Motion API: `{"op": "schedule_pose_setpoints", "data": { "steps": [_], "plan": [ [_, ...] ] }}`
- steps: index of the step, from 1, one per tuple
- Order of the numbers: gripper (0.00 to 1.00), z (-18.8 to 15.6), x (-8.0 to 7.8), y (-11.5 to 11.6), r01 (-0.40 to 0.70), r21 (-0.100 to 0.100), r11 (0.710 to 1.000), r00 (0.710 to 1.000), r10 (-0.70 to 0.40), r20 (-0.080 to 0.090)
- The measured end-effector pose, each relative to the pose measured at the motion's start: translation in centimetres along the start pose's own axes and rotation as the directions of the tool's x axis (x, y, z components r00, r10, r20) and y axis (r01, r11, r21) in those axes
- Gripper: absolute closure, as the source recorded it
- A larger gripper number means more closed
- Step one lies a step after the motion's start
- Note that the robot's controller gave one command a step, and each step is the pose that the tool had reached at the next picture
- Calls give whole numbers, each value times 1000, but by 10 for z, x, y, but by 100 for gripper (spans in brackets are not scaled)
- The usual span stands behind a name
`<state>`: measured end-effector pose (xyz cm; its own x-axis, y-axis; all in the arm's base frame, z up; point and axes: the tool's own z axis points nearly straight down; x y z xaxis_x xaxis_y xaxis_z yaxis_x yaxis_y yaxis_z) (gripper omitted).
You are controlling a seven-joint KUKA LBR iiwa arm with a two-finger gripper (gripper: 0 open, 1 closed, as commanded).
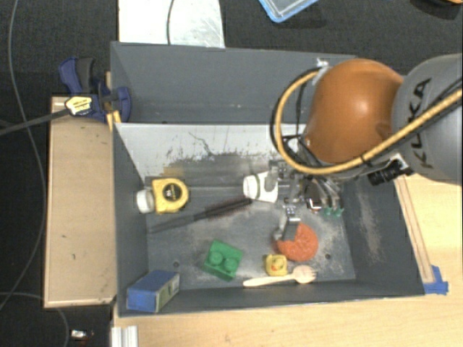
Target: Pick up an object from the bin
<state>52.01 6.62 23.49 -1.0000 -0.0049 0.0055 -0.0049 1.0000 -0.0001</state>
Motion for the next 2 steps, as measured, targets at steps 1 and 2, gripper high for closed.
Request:
{"op": "schedule_pose_setpoints", "data": {
  "steps": [1,2],
  "plan": [
    [0,-4,-2,0,-3,-1,1000,1000,3,9],
    [0,106,-48,37,56,-1,998,998,-56,15]
  ]
}}
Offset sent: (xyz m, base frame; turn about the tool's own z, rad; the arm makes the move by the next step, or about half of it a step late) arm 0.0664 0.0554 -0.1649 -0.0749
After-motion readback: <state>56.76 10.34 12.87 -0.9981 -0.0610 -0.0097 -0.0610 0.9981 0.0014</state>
